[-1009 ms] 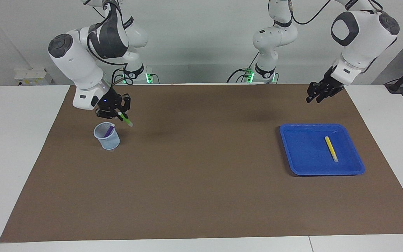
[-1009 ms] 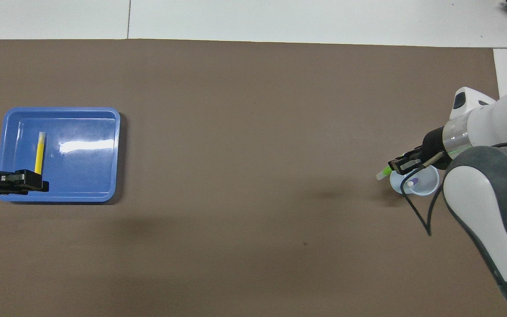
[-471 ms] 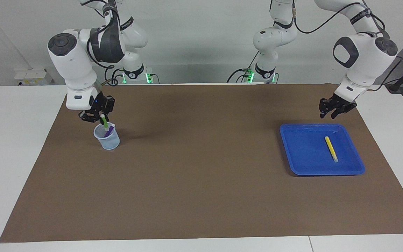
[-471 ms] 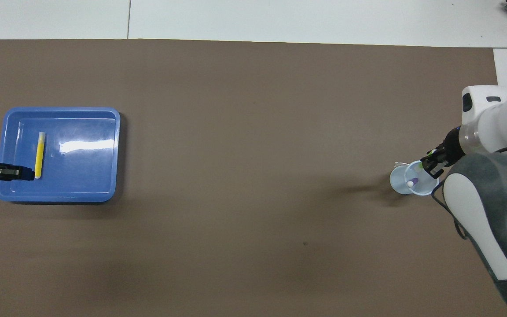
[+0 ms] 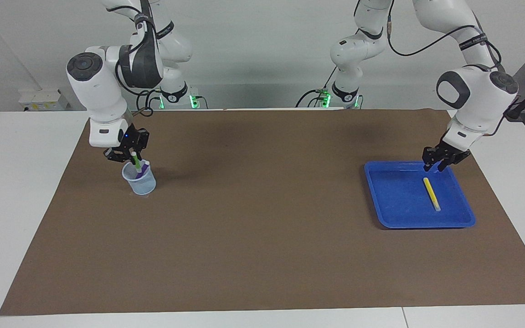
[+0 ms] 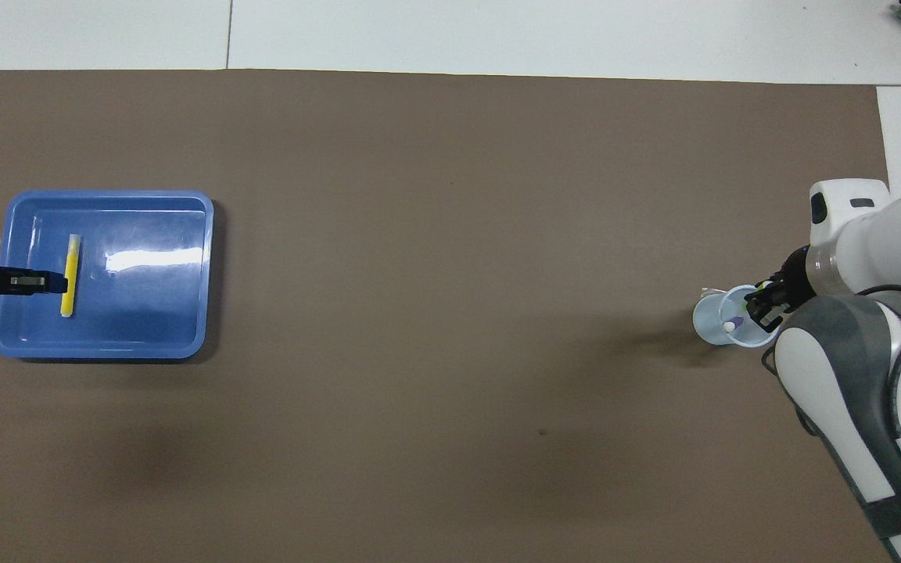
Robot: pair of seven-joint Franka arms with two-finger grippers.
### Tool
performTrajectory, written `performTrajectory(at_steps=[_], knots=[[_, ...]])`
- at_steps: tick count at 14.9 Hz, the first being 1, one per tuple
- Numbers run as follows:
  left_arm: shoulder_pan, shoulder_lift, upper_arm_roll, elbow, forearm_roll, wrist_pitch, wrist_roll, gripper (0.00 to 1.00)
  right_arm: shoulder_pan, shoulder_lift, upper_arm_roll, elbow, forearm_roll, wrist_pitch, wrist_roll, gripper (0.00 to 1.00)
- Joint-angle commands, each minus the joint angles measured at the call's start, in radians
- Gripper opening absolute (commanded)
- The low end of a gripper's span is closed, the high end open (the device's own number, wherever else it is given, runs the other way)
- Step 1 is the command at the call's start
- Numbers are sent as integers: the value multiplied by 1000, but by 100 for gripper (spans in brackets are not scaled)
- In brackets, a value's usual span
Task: Transfer and insert pens with both arms
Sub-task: 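Grasp the yellow pen with the left gripper while the right gripper withdraws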
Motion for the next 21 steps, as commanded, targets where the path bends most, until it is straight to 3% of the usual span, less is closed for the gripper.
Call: performTrajectory(at_steps=[1, 3, 4, 5, 6, 9, 11, 17, 20, 21], knots=[[24, 66, -9, -8, 18, 106, 10, 47, -31, -56, 11, -98, -13, 68, -38, 0], [24, 101, -9, -8, 18, 157, 10, 47, -25, -56, 11, -104, -11, 81, -32, 18], [24, 119, -9, -4, 18, 175, 10, 47, -23, -56, 11, -104, -10, 79, -32, 39], [27, 138, -9, -4, 20, 201, 10, 47, -23, -56, 11, -104, -10, 75, -34, 50], [27, 153, -9, -2, 20, 224, 12, 47, -22, -56, 11, -100, -10, 69, -34, 69], [27, 170, -7, 1, 22, 243, 12, 48, -15, -54, 16, -80, 3, 49, -26, 100], [27, 170, -7, 1, 40, 241, 12, 53, 18, -50, 18, -35, 56, -3, -6, 100], [48, 202, -2, -5, 77, 304, 16, 51, 84, -41, 19, 14, 335, -14, 228, 100], [56, 209, -2, -7, 83, 320, 30, 43, 113, -36, 19, 25, 446, -13, 326, 100], [55, 209, -2, -10, 83, 321, 29, 35, 113, -36, 19, 25, 461, -11, 360, 100]])
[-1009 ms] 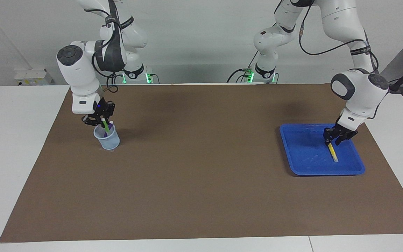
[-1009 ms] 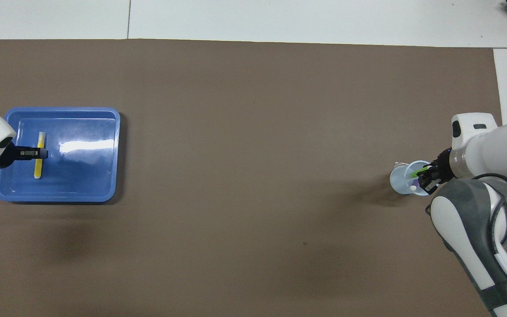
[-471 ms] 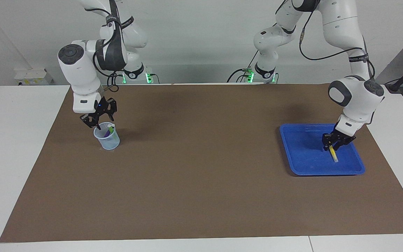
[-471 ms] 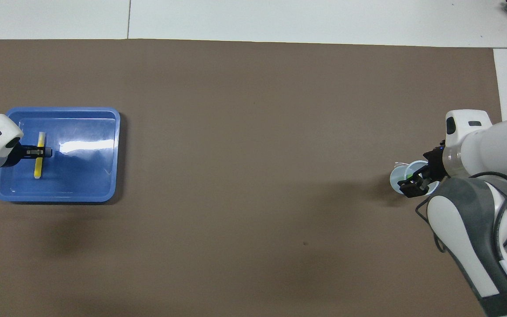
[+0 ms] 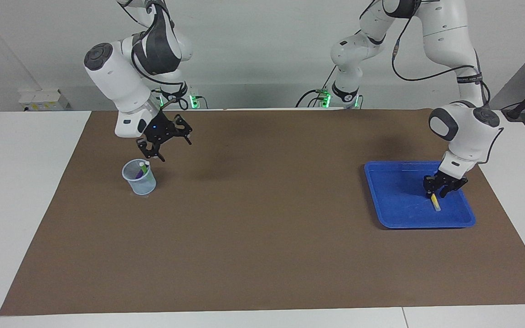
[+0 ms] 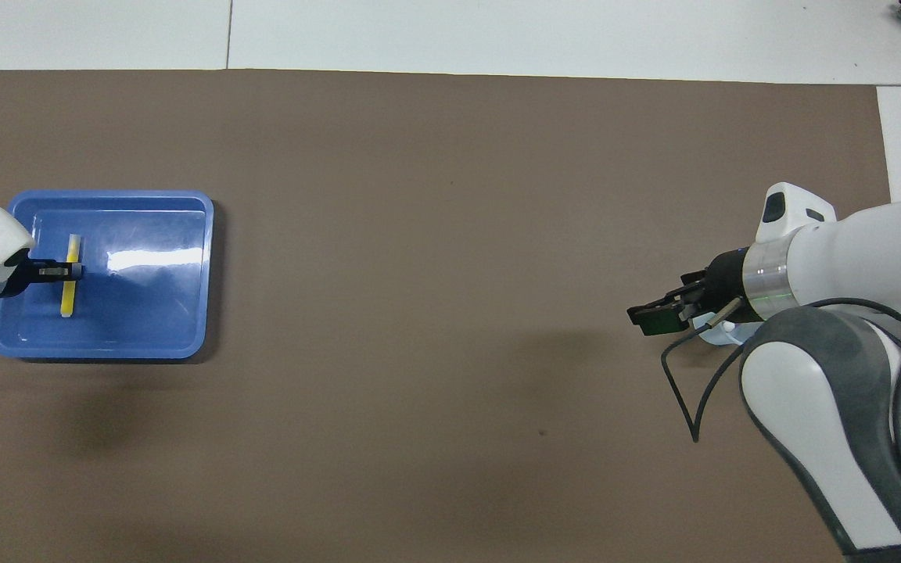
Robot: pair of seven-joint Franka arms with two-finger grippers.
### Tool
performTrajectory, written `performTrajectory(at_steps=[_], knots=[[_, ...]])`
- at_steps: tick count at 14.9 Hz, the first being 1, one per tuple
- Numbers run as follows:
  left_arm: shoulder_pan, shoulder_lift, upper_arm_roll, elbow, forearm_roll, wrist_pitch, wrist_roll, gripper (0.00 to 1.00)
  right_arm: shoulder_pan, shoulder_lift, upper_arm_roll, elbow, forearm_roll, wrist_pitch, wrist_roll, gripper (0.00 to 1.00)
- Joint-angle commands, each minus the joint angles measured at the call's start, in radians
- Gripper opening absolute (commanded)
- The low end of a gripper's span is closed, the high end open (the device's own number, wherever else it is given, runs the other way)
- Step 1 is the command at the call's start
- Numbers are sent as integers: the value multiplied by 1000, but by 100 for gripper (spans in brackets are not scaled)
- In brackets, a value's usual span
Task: Transfer and insert pens with both arms
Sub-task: 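Grasp the yellow pen with the left gripper while the right gripper withdraws, then extend the yellow pen toward the right gripper while the right gripper reaches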
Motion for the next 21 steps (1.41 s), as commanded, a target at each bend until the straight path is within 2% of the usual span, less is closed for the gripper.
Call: performTrajectory(at_steps=[1, 2, 7, 9, 12, 14, 16, 21], knots=[[13, 13, -3, -12, 25, 31, 10, 14, -5, 3, 3, 13, 76, -7, 96, 100], [13, 16, -3, -15, 25, 37, 9, 0, -1, 3, 3, 13, 109, -7, 132, 100], [6, 18, -3, -3, 25, 3, 4, 0, 2, 3, 8, 13, 203, -1, 304, 100], [-1, 12, -3, 63, 25, -120, -45, 0, 2, 3, 25, 13, 270, 3, 416, 100], [-58, -22, -9, 199, 23, -400, -232, 0, 2, 3, 54, 18, 330, 44, 519, 100], [-102, -59, -14, 229, 11, -504, -389, 0, 2, 4, 94, 21, 350, 86, 599, 100], [-144, -99, -17, 229, -55, -554, -535, 0, 11, 6, 125, 21, 401, 124, 688, 100], [-214, -183, -19, 226, -282, -641, -900, 0, 91, 9, 126, 21, 465, 203, 800, 100]])
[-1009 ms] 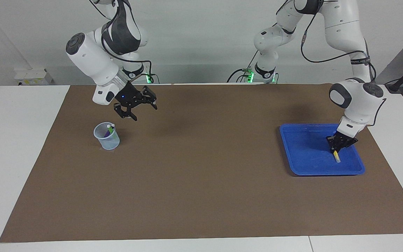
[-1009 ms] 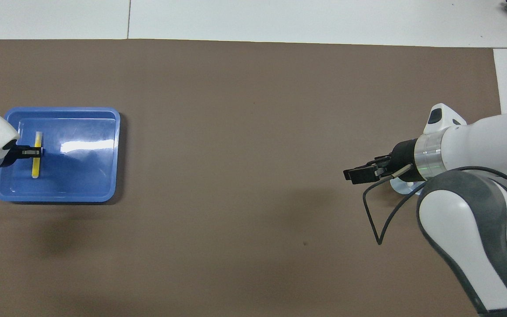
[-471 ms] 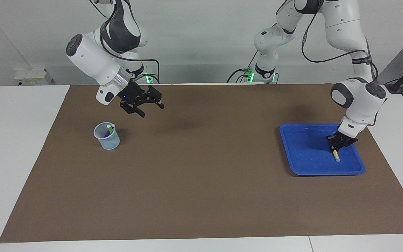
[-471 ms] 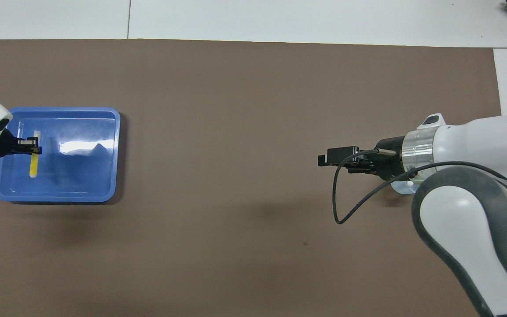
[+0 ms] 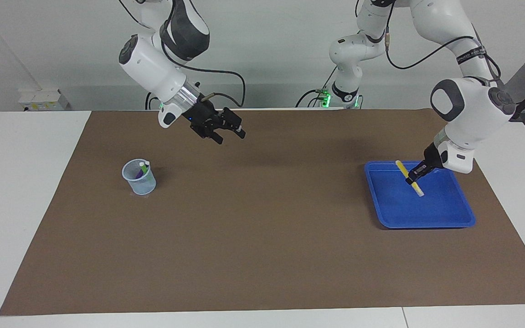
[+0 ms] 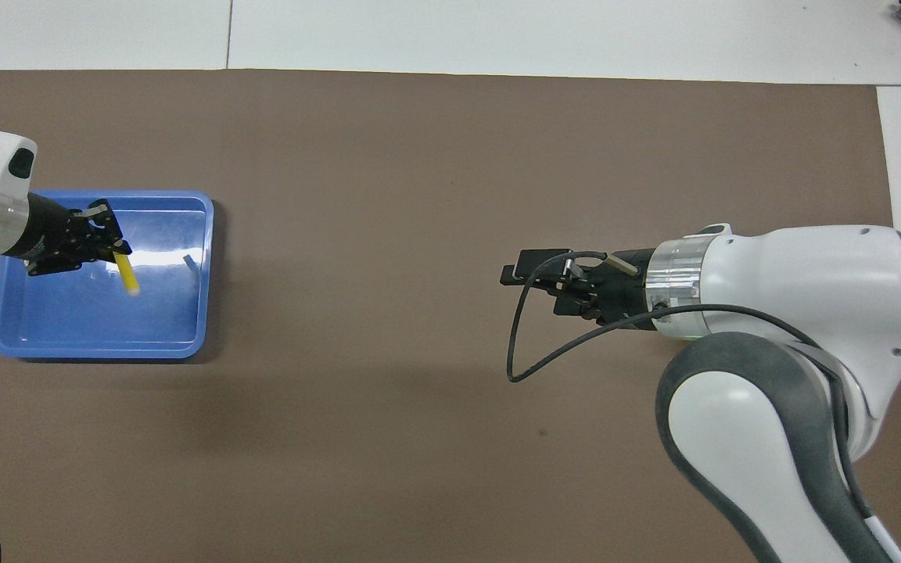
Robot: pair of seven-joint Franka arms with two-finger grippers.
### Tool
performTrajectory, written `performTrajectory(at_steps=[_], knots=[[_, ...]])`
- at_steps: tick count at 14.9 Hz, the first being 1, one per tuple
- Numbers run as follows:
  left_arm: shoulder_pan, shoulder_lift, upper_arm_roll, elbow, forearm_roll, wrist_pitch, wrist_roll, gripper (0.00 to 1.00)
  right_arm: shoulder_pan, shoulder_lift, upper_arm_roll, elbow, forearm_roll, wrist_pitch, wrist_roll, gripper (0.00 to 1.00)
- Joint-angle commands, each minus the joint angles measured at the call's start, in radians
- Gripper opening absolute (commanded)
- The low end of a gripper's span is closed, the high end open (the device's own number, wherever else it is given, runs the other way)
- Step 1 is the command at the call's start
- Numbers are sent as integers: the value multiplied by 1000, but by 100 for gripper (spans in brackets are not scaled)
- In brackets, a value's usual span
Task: Transfer and insert pens with both arms
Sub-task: 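Extend the yellow pen toward the right gripper while the right gripper reaches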
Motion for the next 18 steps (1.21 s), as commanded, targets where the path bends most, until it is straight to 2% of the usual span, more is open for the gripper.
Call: performTrajectory(at_steps=[1, 3, 6, 9, 13, 15, 18], knots=[[-38, -60, 12, -15, -118, -61, -204, 0, 25, 7, 4, 6, 75, 53, 35, 100], [-79, -94, 11, -24, -181, -80, -383, 0, 90, 12, 4, 6, 110, 145, 108, 100], [-176, -131, 11, -30, -213, -78, -690, 0, 209, 31, 4, 5, 115, 346, 279, 96], [-223, -171, 11, -49, -262, -80, -854, 0, 288, 38, 4, 5, 115, 447, 368, 95], [-225, -241, 11, -118, -408, -89, -911, 0, 361, 79, 4, 17, 113, 567, 382, 92], [-226, -266, 12, -148, -466, -104, -931, 0, 406, 126, 4, 78, 113, 589, 385, 92], [-254, -303, 12, -182, -491, -97, -956, 0, 444, 205, 3, 151, 96, 609, 393, 92]])
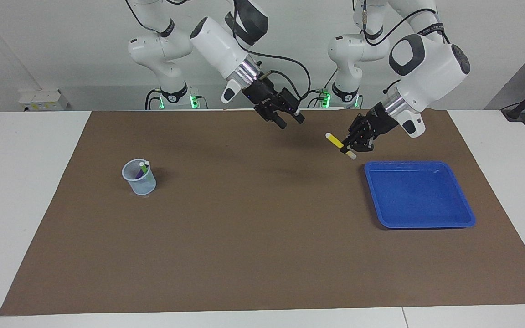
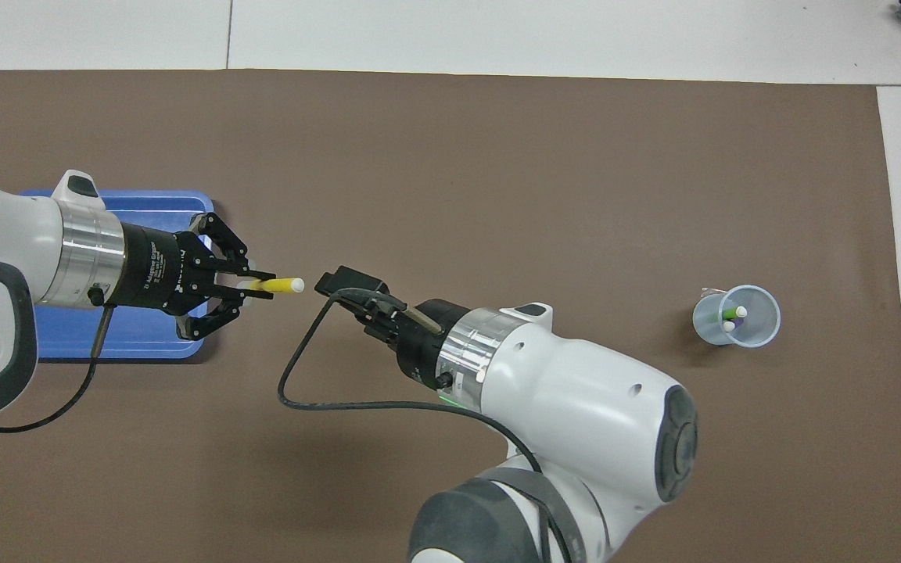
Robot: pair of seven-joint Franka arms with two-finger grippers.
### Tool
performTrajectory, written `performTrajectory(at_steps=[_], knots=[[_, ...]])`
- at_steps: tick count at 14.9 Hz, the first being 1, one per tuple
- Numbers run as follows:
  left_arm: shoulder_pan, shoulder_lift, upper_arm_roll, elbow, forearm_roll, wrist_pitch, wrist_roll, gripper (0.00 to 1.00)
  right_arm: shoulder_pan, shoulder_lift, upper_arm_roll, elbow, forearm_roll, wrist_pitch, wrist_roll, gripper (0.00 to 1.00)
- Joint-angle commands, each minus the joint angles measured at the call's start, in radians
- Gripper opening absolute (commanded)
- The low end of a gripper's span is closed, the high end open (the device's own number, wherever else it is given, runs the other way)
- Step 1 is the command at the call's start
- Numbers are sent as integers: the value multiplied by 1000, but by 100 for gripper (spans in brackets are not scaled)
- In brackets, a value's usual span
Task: Transfer and insert pens with both arms
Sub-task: 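Extend the yellow pen toward the right gripper while the right gripper reaches, then close the right gripper on the yellow pen tip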
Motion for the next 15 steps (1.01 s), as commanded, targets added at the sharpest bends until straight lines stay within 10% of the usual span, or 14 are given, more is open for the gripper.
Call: performTrajectory(at_steps=[1, 6, 15], knots=[[-37, -73, 12, -67, -29, -2, -36, 0, 28, 78, -2, 78, 7, 37, 7, 92], [-54, -105, 12, -92, -44, 1, -50, 0, 48, 110, -4, 92, -91, 40, -4, 90], [-59, -118, 12, -95, -45, 1, -64, 0, 51, 115, -4, 78, -111, 31, -13, 55]])
